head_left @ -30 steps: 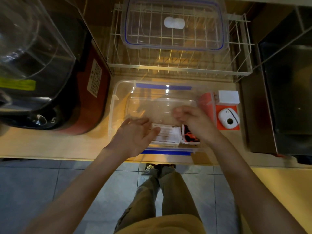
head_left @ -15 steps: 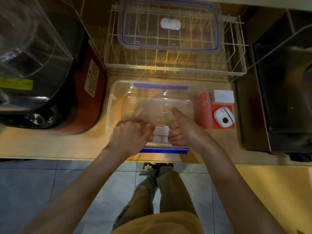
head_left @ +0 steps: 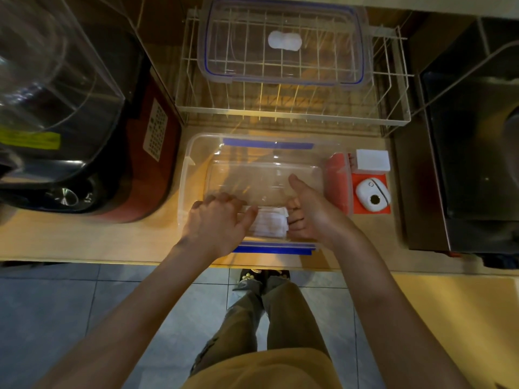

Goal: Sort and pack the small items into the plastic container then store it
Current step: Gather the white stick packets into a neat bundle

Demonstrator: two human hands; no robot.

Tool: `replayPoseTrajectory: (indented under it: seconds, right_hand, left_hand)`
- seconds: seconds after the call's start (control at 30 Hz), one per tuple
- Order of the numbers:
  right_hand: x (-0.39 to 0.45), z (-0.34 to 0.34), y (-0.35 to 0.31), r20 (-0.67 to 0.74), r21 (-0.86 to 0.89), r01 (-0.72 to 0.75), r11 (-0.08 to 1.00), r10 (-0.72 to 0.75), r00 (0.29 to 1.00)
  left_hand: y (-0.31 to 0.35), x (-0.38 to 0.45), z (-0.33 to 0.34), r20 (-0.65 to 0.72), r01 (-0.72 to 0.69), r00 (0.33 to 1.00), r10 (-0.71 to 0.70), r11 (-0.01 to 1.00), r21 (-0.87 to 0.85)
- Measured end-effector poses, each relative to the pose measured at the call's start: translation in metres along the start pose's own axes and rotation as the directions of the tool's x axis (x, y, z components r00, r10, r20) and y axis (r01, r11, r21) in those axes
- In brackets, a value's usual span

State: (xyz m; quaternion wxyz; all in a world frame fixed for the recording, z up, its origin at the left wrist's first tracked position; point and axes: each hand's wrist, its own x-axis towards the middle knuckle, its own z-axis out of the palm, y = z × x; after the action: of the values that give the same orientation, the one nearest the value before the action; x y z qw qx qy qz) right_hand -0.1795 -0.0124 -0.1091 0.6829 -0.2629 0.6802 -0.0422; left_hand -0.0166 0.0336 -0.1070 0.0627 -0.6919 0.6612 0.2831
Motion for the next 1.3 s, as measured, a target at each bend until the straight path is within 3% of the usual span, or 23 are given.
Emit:
replayPoseTrajectory:
  seconds: [0.53, 0.67, 0.8, 1.0, 1.2, 1.3]
  right_hand:
    - [-0.001, 0.003, 0.001, -0.092, -0.090, 0.100, 0.991, -0.108, 0.990]
    - [0.000, 0.016, 0.001, -0.055, -0.114, 0.145, 0.983, -0.152, 0.987]
    - [-0.006, 0.008, -0.001, -0.026, 0.017, 0.084, 0.996, -0.084, 0.996]
    - [-0.008, 0.010, -0.001, -0.031, -0.264, 0.079, 0.961, -0.090, 0.995]
    - [-0.018, 0.004, -0.006, -0.020, -0.228, 0.067, 0.971, -0.073, 0.997]
    - [-0.033, -0.006, -0.007, 0.020, -0.402, 0.191, 0.896, -0.200, 0.980]
  left_hand:
    - [-0.001, -0.001, 0.000, -0.008, -0.025, 1.000, 0.025, 0.998, -0.050]
    - [-0.001, -0.001, 0.000, -0.016, -0.030, 0.999, 0.029, 0.998, -0.050]
    - [-0.001, -0.001, 0.000, -0.007, -0.015, 1.000, 0.014, 0.999, -0.039]
    - [0.002, -0.002, -0.002, -0.024, 0.027, 0.999, -0.028, 0.999, -0.039]
    - [0.004, -0.005, -0.004, -0.036, 0.027, 0.999, -0.029, 0.999, -0.035]
    - [0.003, -0.004, -0.004, -0.006, 0.005, 1.000, -0.005, 0.998, -0.055]
